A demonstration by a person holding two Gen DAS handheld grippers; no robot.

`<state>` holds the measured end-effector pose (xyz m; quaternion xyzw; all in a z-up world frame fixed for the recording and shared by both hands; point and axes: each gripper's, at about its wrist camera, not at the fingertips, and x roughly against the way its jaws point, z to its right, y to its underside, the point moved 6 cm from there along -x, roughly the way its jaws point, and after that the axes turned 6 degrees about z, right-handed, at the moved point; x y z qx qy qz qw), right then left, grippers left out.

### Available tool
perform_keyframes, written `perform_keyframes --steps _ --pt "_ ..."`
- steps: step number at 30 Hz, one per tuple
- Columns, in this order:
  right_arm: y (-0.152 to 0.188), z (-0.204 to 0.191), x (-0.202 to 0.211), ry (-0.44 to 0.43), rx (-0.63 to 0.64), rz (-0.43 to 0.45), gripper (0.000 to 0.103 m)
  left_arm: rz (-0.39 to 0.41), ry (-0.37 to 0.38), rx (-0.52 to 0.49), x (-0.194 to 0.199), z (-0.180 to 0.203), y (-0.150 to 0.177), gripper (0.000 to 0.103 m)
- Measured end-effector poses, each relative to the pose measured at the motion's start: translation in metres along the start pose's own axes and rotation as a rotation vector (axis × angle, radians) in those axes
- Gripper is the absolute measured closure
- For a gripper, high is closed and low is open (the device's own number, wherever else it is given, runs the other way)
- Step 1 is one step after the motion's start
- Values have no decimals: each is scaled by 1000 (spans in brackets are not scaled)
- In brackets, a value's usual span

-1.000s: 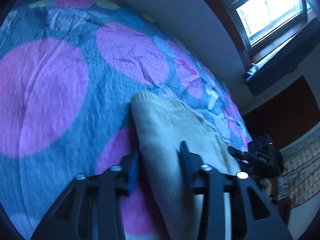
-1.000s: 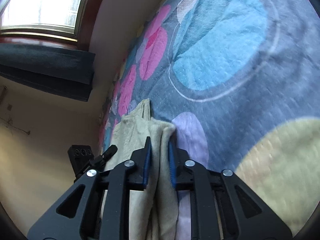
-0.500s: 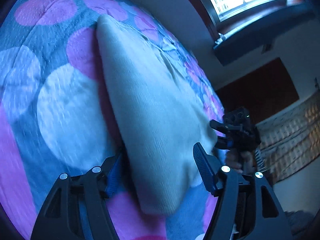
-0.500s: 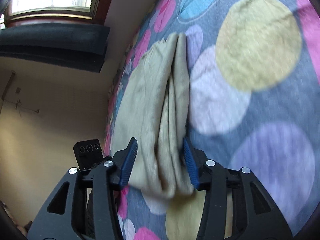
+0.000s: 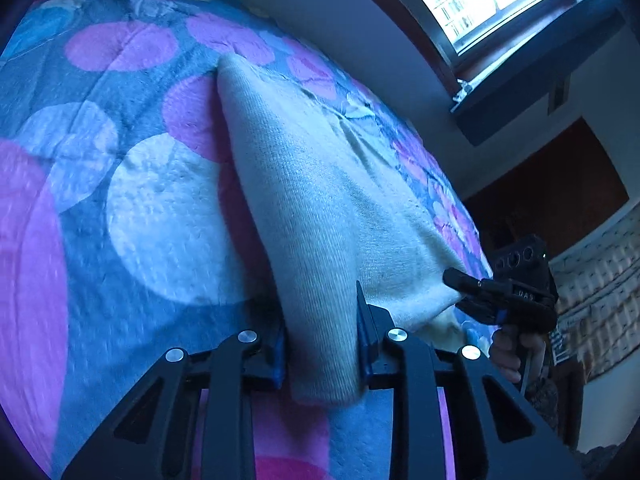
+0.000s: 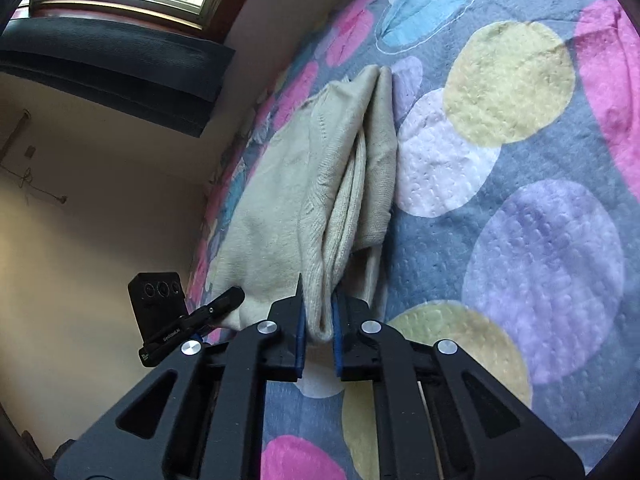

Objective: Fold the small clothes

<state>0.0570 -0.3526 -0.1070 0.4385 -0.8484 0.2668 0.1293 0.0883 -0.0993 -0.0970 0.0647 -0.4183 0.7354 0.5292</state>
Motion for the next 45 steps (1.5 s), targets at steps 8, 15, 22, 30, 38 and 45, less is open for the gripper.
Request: perform_keyframes --steps 8,15,22,30,38,45 --pt "5 29 -7 8 -16 2 95 -3 -30 -34 -7 -7 6 75" --pt "6 27 -13 11 -9 6 94 -7 -22 -20 -13 -6 2 74" --pt "7 30 -9 7 -14 9 95 -6 -26 -21 -8 -6 6 72" --pt "5 33 -7 1 -16 11 95 -6 -24 -18 -8 -5 6 72" --pt "3 34 -5 -3 -20 12 95 -6 -24 -17 -9 -5 6 72" --pt "-2 38 -2 -17 -36 17 94 -4 -13 -26 -9 -3 6 63"
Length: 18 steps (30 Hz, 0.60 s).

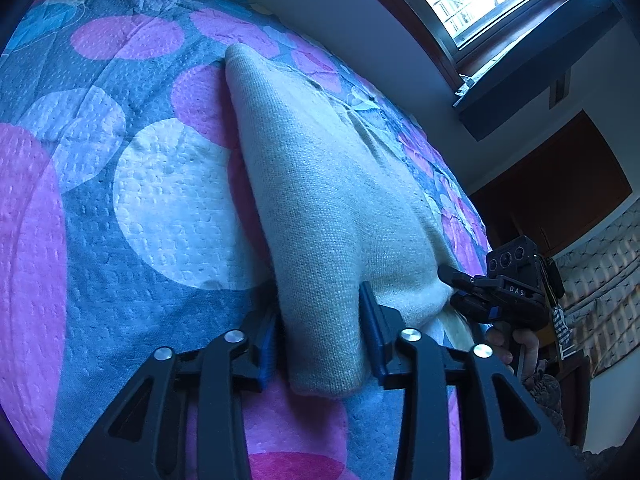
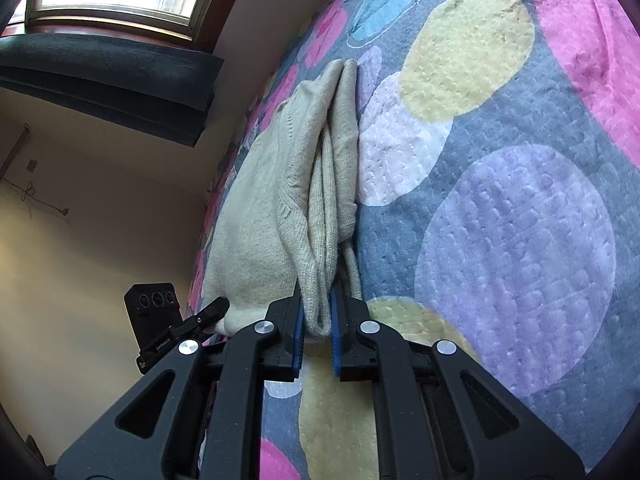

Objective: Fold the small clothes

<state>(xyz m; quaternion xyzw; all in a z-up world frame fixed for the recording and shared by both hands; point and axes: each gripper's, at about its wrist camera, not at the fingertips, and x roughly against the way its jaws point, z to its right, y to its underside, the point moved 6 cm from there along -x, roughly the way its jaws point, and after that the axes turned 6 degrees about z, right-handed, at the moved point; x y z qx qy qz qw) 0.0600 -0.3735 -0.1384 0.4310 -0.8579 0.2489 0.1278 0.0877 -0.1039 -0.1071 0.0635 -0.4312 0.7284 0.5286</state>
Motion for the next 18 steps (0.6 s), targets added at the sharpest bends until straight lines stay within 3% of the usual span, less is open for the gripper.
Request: perform_keyframes --steps 1,5,7,12,14,18 --pt "0 1 1 -4 -4 2 93 0 10 -2 0 1 0 59" --pt "-2 1 4 -39 -18 15 87 4 75 -33 3 12 0 26" --pt "-2 -1 7 -60 -24 27 80 12 87 -52 5 17 1 20" --pt "-1 -10 18 -119 -25 64 57 34 131 -6 10 16 -2 18" --pt "0 -14 23 -126 -13 74 43 52 136 19 14 13 -4 18" --pt "5 -20 32 -114 14 99 32 73 42 28 20 5 -5 17"
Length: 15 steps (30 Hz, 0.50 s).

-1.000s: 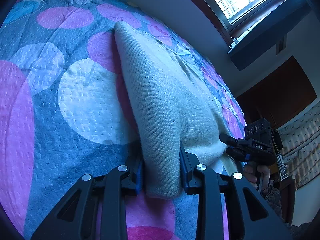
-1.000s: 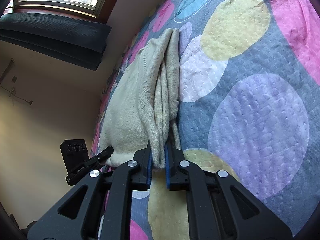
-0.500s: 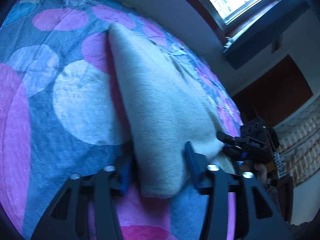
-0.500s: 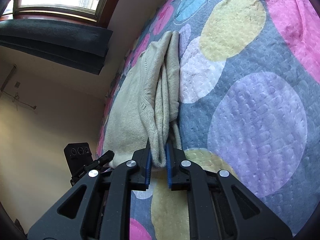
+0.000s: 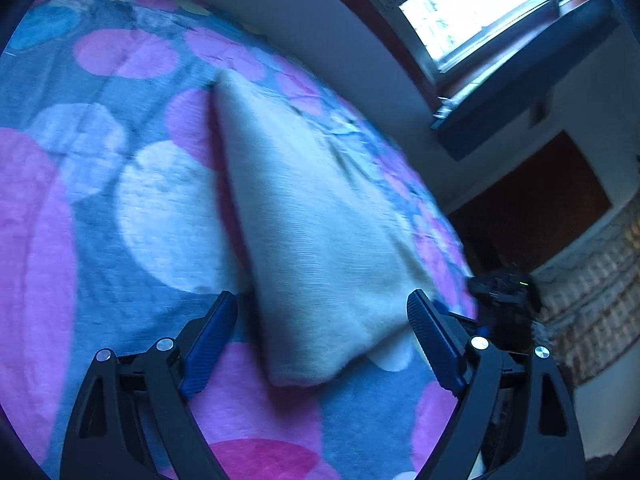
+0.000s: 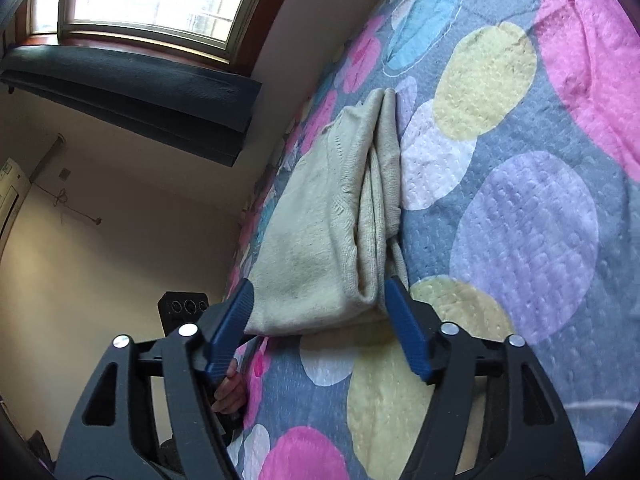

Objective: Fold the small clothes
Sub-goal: 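Open both grippers and pull them back from the folded sweater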

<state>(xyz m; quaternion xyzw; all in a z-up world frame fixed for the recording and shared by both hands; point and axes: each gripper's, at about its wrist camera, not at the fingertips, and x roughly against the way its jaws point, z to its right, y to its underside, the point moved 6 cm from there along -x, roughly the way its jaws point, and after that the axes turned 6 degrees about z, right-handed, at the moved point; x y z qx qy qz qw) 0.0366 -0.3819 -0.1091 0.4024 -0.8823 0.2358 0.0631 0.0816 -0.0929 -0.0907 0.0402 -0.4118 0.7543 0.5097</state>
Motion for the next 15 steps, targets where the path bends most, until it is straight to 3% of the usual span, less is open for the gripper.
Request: perform_keyframes --steps 6,10,15 --pt "9 -8 5 75 20 2 25 14 -227 -76 8 -4 3 17" --pt "16 -11 4 214 85 1 24 38 -365 -161 18 -1 10 17" --pt "27 -17 0 404 195 10 20 82 -474 -272 27 15 16 17"
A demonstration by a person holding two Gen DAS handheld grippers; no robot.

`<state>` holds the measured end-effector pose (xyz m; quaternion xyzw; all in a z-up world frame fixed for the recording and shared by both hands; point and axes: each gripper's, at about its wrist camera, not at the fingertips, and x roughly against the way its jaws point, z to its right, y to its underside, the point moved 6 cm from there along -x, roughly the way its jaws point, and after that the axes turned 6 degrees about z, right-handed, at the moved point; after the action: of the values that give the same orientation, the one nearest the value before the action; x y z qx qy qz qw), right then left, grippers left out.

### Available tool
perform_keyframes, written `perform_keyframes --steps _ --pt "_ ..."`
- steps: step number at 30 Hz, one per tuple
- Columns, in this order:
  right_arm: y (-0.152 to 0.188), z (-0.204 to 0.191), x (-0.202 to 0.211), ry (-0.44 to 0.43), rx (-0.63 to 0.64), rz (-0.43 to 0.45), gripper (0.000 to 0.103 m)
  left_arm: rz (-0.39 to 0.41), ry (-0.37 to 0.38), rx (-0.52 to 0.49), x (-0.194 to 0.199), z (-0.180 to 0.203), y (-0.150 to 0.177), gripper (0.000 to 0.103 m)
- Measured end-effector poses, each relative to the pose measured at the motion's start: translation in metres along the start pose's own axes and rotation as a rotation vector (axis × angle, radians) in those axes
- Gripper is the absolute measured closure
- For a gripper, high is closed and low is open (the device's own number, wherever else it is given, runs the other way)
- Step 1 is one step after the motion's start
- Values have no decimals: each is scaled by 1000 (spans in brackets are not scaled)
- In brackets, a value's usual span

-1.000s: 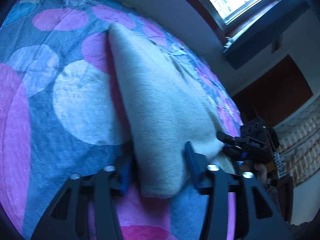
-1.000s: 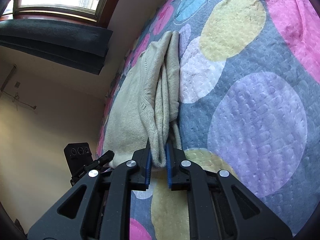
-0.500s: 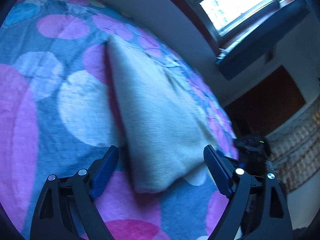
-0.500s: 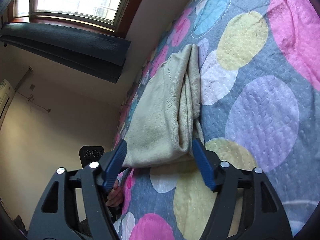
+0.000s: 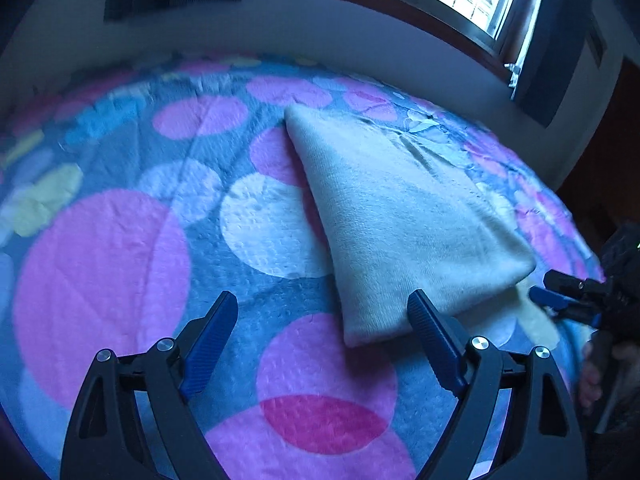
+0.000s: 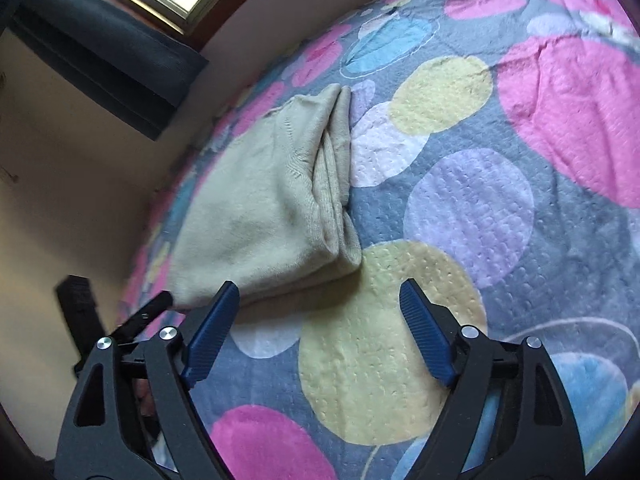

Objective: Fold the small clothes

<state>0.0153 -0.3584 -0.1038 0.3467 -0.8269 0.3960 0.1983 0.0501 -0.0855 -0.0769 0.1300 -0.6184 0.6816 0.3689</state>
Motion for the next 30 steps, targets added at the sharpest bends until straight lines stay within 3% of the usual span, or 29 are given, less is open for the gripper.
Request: perform_keyframes --steps 5,10,17,25,30 --pt "11 -16 3 149 120 13 20 18 -98 -101 13 14 5 17" --pt "22 -39 11 225 257 52 20 60 -155 -166 33 28 9 17" --pt "26 -70 29 230 343 111 18 123 -197 -111 57 31 5 17" --pt "29 -72 28 243 348 109 17 88 -184 9 59 18 11 17" --pt "30 -74 28 242 355 117 17 93 -216 -7 57 16 11 17"
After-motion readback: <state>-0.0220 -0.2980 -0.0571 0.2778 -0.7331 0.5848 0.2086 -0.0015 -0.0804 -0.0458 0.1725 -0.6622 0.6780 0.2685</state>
